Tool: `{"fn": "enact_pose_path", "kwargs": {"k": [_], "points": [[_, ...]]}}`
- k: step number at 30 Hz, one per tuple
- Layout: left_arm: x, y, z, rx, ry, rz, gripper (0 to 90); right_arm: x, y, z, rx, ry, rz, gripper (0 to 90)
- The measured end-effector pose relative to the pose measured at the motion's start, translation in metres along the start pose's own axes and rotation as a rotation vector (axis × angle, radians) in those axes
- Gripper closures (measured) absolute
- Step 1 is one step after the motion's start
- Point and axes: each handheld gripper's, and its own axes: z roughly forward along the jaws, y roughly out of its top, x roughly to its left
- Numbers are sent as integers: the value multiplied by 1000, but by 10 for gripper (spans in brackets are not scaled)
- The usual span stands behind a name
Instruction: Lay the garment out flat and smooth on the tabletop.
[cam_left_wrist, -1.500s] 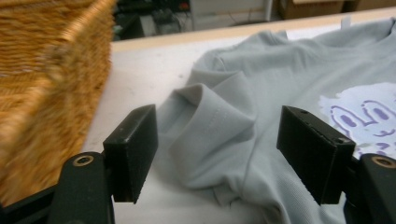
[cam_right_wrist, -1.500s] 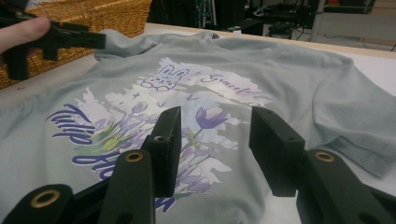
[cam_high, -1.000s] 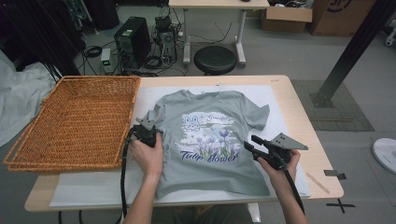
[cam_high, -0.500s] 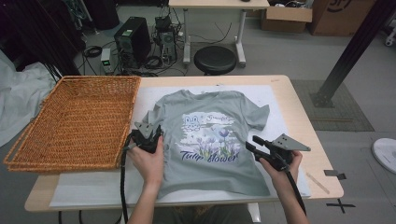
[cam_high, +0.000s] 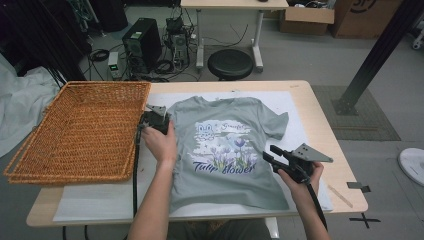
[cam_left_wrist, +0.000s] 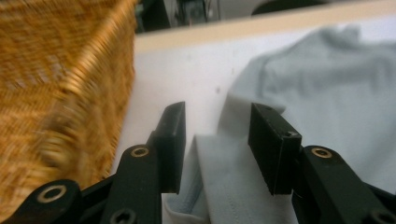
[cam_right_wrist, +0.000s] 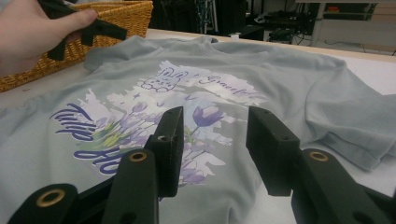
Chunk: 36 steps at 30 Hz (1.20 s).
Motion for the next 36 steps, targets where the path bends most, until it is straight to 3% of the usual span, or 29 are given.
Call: {"fn": "enact_pose_path", "kwargs": {"k": [6, 9, 11, 12, 13, 16, 17, 18, 21, 25, 29, 32, 36], "points": [[-2, -9, 17, 71, 20, 10, 599, -4, -5, 0, 1, 7, 12, 574], [-3, -12, 22, 86, 4, 5, 686, -4, -4, -2, -3, 11, 10, 572], [-3, -11, 22, 90, -6, 5, 820, -4, -2, -3, -6, 10, 6, 572], [-4, -11, 22, 101, -8, 21, 820, -4, -2, -3, -6, 10, 6, 572], [-4, -10, 22, 112, 10, 51, 882, -4, -1, -5, -11, 11, 4, 574], [-2, -8, 19, 138, 87, 85, 886, -3, -1, -7, -13, 10, 2, 575], [-2, -8, 19, 138, 87, 85, 887, -3, 0, -8, -14, 9, 0, 576], [2, -7, 13, 127, 129, 108, 887, -3, 0, -9, -14, 8, -1, 578], [4, -6, 5, 101, 143, 117, 887, -3, 0, -10, -19, 7, -3, 580], [2, -1, -17, 31, 182, 192, 886, 0, 3, -9, -24, 17, -11, 587], [3, -2, -31, -4, 211, 216, 882, 4, 6, -11, -31, 24, -23, 594], [-2, -6, -37, -22, 246, 227, 668, 6, 8, -12, -30, 23, -29, 590], [-7, -11, -47, -63, 207, 201, 604, 8, 5, -15, -12, 26, -22, 573]]}}
